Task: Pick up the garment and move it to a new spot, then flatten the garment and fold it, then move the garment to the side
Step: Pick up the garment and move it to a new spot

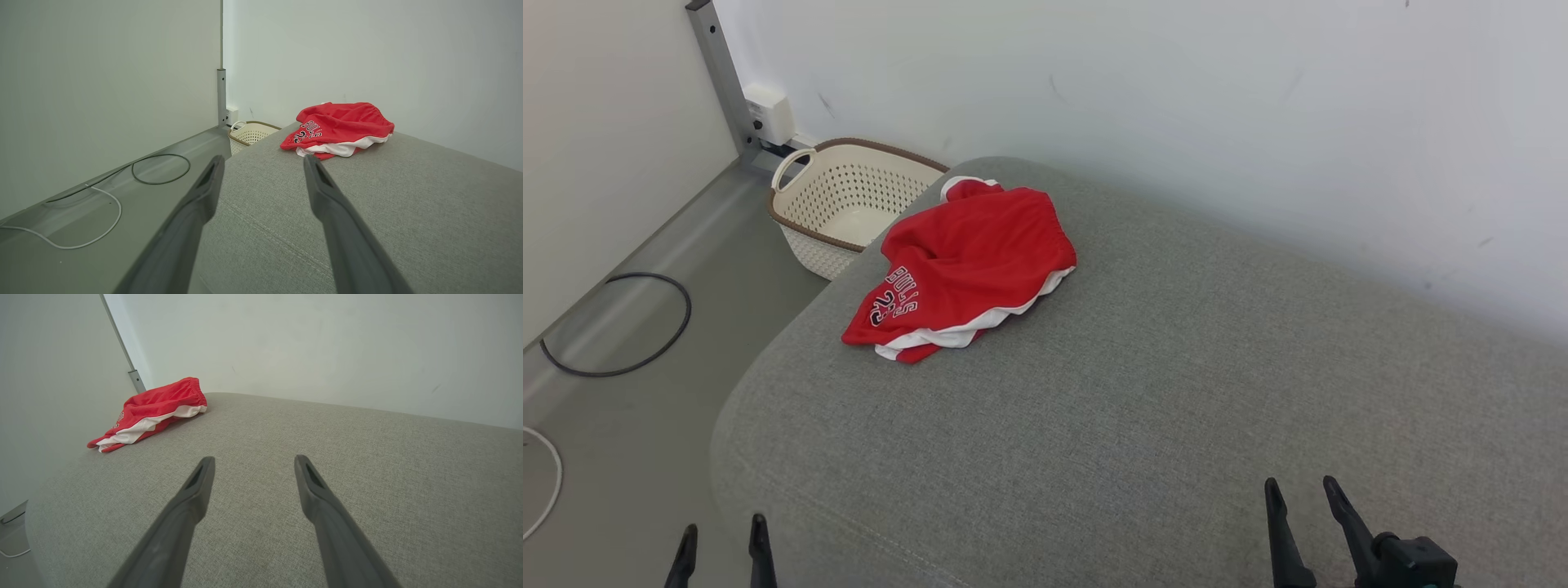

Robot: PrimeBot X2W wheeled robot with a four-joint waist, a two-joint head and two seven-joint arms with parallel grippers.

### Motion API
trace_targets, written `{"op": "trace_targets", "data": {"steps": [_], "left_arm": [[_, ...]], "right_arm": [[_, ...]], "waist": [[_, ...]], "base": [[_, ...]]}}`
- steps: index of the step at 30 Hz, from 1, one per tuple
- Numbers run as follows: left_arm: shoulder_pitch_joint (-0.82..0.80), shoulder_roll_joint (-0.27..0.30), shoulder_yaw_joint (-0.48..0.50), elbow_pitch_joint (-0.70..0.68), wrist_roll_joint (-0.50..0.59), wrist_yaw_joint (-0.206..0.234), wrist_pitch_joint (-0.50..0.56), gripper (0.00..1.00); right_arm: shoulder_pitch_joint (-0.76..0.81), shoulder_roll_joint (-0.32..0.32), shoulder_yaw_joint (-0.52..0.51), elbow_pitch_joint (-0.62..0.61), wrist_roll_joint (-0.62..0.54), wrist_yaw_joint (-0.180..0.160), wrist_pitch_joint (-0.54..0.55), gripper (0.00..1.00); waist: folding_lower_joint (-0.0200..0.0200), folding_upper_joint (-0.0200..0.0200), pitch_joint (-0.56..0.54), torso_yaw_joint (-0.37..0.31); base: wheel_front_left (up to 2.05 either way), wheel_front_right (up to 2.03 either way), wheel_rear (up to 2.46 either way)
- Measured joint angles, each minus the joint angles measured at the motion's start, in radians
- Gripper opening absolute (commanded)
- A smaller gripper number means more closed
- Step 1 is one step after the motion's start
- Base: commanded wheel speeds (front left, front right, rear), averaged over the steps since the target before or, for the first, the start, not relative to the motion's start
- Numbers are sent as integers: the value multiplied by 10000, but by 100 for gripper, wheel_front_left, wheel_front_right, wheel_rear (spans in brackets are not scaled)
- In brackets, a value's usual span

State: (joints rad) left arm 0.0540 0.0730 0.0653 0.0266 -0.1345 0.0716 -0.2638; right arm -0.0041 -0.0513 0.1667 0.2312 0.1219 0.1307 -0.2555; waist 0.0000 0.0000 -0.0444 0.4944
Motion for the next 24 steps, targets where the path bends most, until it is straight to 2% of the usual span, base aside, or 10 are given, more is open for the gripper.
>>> {"op": "trace_targets", "data": {"steps": [4,10,17,24], "left_arm": [[-314,10,167,12,-247,-100,0,100],[-1702,353,370,341,-823,-610,29,100],[-3935,1409,1030,1149,-1392,-876,362,100],[-5687,2148,1258,2364,-1854,-1089,1152,100]], "right_arm": [[-96,4,311,-38,8,0,0,100],[-581,15,1043,-138,23,0,4,100],[-1265,15,1827,-153,75,0,0,100],[-1765,17,2245,-180,142,0,-15,100]], "waist": [[0,0,8,-220],[0,1,196,-888],[1,1,592,-2007],[1,2,1008,-3099]], "base": [[0,0,0],[0,0,0],[0,0,0],[0,0,0]]}}
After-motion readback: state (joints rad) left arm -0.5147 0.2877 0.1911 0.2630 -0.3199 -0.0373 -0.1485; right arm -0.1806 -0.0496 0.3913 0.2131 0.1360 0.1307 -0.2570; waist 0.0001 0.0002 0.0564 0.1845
